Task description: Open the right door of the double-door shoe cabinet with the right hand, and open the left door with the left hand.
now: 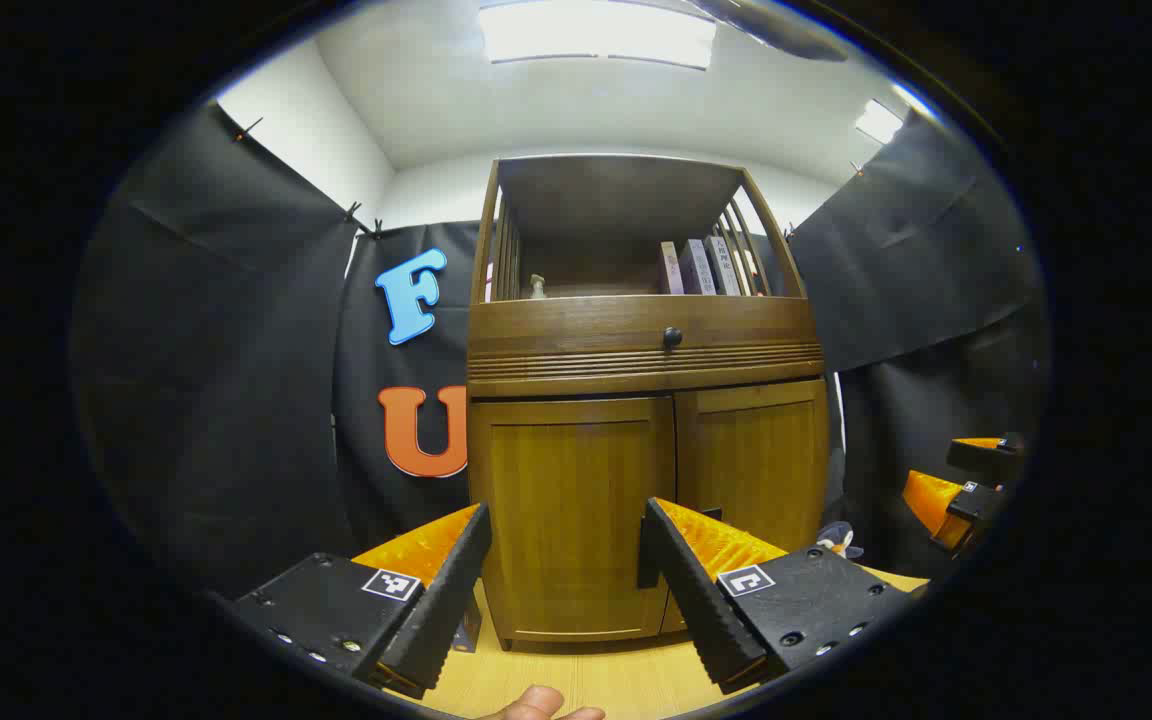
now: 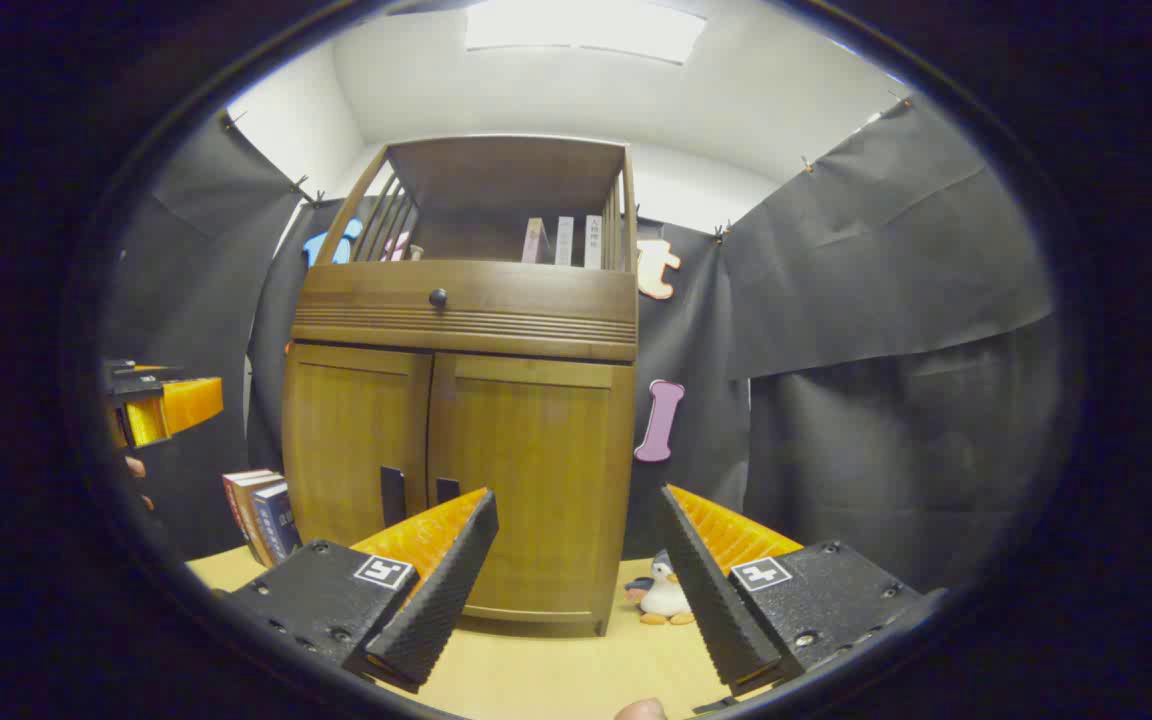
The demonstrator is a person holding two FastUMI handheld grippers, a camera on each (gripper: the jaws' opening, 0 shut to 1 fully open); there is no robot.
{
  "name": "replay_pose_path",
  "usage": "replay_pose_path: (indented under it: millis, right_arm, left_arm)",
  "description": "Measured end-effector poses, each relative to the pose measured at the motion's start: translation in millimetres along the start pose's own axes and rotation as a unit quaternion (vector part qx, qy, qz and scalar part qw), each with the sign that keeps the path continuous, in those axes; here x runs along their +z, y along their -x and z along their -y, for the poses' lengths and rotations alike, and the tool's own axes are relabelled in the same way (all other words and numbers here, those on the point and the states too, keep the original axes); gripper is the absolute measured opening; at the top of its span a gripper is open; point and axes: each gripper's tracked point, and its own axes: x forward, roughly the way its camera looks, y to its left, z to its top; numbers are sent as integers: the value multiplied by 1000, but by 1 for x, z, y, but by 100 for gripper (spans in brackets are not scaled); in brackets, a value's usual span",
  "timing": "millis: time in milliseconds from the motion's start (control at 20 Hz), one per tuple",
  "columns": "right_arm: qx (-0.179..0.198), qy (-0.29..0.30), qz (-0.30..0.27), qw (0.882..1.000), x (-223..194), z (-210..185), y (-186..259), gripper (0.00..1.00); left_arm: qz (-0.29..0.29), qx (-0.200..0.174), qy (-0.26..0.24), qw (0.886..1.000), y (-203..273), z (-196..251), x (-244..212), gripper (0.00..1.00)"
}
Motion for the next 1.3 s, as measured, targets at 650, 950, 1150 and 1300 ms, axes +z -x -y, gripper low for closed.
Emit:
replay_pose_path:
  millis: [650,950,1150,1300]
  right_arm:
    - [17,2,-4,1000,18,-29,-21,100]
    - [40,0,-2,999,18,-39,-35,100]
    - [70,4,-13,997,8,-55,-52,100]
    - [89,1,-22,996,-3,-68,-72,100]
  left_arm:
    - [-13,-5,25,1000,-14,-11,10,94]
    - [-19,-10,16,1000,-18,1,5,94]
    - [-25,-8,9,1000,-22,7,1,94]
    - [-32,-2,7,999,-22,6,-3,94]
